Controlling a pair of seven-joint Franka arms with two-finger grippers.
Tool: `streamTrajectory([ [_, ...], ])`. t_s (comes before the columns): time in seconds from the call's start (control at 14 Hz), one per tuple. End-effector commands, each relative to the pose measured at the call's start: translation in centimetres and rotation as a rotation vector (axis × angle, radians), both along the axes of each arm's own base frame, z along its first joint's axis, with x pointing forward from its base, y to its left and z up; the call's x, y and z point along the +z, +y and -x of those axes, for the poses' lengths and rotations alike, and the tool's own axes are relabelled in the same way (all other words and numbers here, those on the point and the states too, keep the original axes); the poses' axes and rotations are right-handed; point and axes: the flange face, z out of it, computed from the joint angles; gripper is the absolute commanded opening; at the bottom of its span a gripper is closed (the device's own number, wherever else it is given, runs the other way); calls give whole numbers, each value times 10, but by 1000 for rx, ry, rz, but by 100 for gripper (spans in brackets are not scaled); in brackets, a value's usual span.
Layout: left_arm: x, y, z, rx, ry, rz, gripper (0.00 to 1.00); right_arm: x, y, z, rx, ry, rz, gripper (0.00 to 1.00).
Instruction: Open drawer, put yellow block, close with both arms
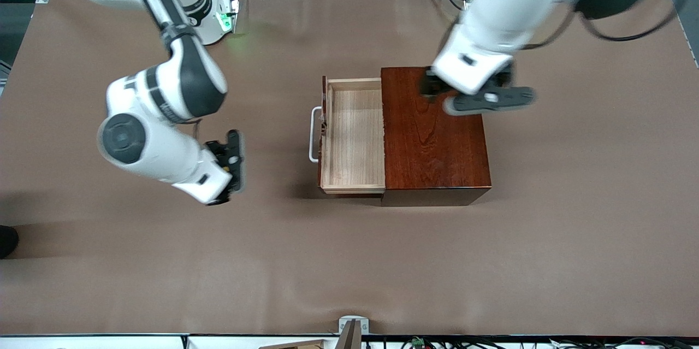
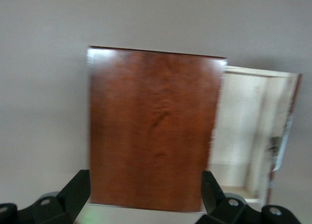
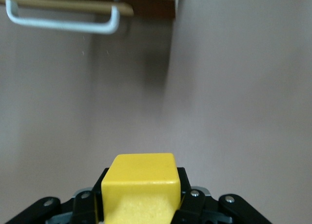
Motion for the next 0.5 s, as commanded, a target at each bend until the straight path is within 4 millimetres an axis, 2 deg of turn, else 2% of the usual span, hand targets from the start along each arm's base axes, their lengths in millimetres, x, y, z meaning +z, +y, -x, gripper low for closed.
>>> streamTrajectory([
  [0.0, 13, 54, 13, -23, 16, 11, 100, 15, 36, 15, 6, -11, -19, 0],
  [0.21, 15, 102, 18, 28, 26, 2, 100, 20, 87, 34, 24, -54, -36, 0],
  [0.43, 13, 145, 9, 63, 32, 2, 100, 25, 133, 53, 12, -106, -73, 0],
])
